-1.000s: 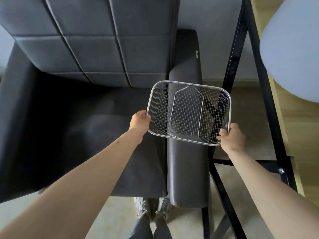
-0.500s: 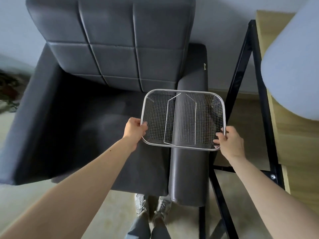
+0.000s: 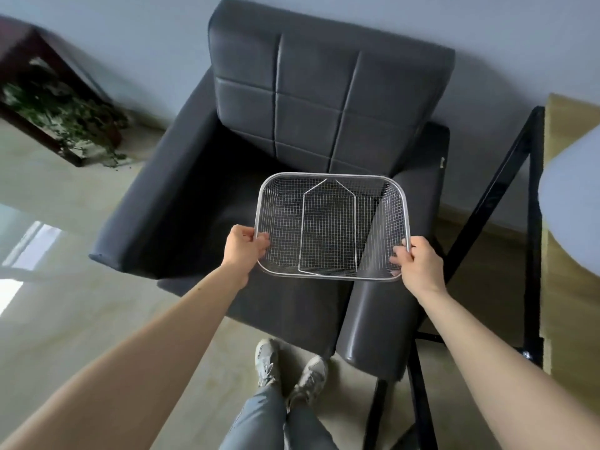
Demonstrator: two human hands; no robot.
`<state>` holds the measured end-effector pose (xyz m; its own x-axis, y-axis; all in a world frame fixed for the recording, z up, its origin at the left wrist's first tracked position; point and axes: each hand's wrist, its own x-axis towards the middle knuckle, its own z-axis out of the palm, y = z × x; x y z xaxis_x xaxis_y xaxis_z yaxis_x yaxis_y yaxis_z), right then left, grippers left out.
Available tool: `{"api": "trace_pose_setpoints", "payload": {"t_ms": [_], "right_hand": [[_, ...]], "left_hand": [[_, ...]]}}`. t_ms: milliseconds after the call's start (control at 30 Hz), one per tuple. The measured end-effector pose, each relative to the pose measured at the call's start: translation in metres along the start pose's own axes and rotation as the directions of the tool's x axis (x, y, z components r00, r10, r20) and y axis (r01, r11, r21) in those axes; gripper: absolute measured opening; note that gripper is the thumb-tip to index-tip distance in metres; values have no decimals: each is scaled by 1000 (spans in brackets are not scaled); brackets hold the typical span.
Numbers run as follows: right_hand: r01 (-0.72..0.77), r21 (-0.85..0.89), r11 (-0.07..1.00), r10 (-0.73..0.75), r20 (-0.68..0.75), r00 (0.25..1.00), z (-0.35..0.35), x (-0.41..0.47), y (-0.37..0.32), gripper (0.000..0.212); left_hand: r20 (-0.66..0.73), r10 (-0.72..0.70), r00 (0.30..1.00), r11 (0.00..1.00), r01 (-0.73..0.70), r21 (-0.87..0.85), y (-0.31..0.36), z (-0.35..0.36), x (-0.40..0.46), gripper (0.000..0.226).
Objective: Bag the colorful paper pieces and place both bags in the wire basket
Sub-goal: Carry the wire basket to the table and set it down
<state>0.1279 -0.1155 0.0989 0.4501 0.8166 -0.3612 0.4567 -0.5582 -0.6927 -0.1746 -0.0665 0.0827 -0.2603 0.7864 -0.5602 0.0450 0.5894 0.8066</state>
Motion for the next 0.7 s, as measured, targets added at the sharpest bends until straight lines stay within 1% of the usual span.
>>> {"api": "trace_pose_setpoints", "payload": {"t_ms": [100, 167, 233, 367, 600, 700], "right_hand": [[53, -59, 997, -50, 40, 998, 17, -10, -20, 6], [81, -81, 993, -76, 71, 995, 29, -20, -36, 10], [116, -100, 988, -107, 93, 990, 43, -33, -54, 15], [181, -99, 978, -167, 135, 977, 75, -57, -84, 14], [230, -87, 969, -213, 172, 962, 152, -100, -139, 17], [248, -77, 966, -233, 168, 958, 185, -114, -162, 11]], "left_hand": [[-44, 0, 999, 999, -1, -38, 0, -34, -5, 24], [-73, -7, 997, 999, 3, -50, -1, -58, -7, 30], [-97, -15, 995, 998, 8, -65, -3, -85, -8, 33], [-132, 4, 991, 999, -9, -34, -9, -140, -4, 33], [-137, 18, 990, 1000, -17, 8, -6, -250, 11, 38], [-156, 28, 987, 998, -35, -43, -2, -292, 18, 38]]}}
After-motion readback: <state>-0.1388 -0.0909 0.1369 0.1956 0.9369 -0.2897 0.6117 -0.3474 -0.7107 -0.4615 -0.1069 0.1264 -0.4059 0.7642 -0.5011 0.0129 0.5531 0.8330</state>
